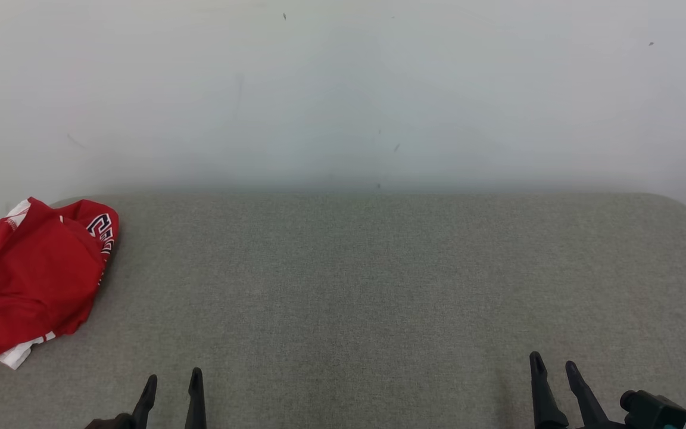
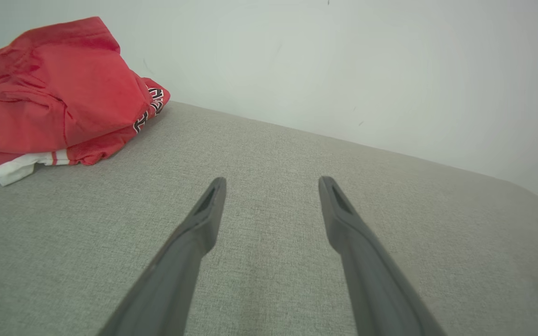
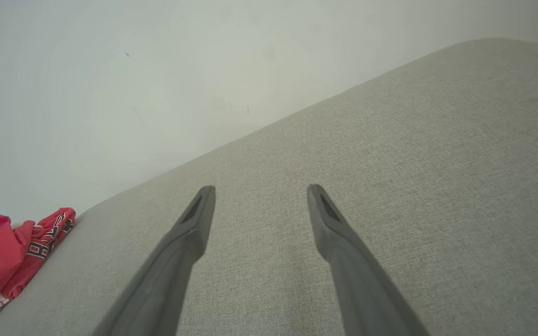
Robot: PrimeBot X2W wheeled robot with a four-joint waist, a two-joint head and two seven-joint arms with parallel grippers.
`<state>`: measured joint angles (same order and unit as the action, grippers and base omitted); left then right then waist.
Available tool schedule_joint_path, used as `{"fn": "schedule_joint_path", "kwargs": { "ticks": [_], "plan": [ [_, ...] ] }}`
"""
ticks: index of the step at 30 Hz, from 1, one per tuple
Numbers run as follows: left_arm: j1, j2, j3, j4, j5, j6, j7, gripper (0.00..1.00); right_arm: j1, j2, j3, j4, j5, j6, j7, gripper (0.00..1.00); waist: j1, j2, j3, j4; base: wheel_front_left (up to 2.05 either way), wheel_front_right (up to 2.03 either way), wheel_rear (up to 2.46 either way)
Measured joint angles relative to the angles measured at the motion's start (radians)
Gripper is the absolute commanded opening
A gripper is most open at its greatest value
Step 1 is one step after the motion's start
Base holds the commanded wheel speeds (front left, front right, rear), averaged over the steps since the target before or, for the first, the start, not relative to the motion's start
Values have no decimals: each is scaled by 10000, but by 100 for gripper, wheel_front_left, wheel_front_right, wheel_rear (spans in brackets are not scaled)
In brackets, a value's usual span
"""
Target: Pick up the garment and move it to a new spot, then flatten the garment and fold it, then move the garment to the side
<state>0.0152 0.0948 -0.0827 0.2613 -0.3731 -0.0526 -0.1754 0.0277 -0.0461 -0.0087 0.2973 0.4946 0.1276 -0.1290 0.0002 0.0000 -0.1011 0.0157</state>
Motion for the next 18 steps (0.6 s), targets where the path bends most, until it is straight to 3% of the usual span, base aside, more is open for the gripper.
{"fn": "schedule_joint_path", "kwargs": {
  "ticks": [18],
  "plan": [
    [142,-8,-2,155,1229,2,-431,100,223,-10,171,50,-1296,10,-228,100,-1,0,-240,36,0,0,0]
  ]
}}
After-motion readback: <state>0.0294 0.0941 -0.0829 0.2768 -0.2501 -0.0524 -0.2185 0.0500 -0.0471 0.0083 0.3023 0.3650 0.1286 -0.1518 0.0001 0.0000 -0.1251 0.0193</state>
